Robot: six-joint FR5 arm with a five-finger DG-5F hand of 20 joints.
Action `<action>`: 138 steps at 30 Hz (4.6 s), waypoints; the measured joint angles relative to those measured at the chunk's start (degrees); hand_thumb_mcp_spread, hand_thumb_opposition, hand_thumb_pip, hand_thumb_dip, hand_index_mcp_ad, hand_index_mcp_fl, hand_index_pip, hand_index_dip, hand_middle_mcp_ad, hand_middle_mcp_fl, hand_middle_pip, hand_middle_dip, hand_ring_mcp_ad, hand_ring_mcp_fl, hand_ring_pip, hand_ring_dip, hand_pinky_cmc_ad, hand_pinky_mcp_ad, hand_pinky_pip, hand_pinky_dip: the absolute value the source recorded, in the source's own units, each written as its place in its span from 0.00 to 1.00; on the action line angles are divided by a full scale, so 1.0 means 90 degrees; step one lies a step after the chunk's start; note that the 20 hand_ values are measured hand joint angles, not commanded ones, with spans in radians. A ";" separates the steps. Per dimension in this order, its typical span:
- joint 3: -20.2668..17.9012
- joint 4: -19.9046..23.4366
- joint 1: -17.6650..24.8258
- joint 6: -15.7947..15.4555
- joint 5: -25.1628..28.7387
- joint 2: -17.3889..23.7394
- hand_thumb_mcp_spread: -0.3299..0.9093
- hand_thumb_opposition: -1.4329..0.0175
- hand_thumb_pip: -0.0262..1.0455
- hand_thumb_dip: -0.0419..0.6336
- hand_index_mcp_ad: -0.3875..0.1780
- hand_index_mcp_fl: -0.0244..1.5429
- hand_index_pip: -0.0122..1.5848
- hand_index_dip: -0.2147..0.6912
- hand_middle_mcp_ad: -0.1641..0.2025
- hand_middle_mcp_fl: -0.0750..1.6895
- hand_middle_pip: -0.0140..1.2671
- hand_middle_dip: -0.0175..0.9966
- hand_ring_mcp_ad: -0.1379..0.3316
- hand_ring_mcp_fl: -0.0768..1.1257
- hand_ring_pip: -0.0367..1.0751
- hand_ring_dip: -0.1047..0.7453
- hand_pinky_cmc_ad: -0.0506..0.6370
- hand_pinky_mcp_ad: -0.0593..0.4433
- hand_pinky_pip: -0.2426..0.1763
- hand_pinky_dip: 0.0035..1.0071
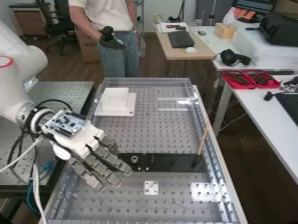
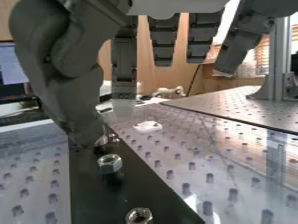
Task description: Grab the larger nut and place it in the white container
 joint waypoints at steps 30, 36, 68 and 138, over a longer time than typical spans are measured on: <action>-0.0050 0.0385 0.0585 0.0203 0.1307 -0.0400 0.53 0.39 0.68 0.39 0.50 0.02 0.98 0.43 0.70 0.05 0.11 0.19 0.64 0.06 0.17 0.18 0.53 0.61 0.33 0.53; -0.0079 0.0465 0.0581 0.0135 0.1282 -0.0427 0.53 0.39 0.68 0.39 0.50 0.02 0.98 0.43 0.70 0.05 0.11 0.19 0.64 0.06 0.17 0.18 0.53 0.61 0.33 0.53; -0.0076 0.0571 0.0488 -0.0105 0.0927 -0.0545 0.54 0.39 0.66 0.39 0.50 0.02 0.98 0.46 0.70 0.05 0.11 0.19 0.64 0.06 0.18 0.18 0.53 0.61 0.33 0.55; -0.0105 0.0780 0.0445 -0.0188 0.0779 -0.0563 0.58 0.39 0.65 0.39 0.51 0.14 0.97 0.44 0.69 0.05 0.11 0.19 0.64 0.06 0.17 0.18 0.53 0.58 0.33 0.52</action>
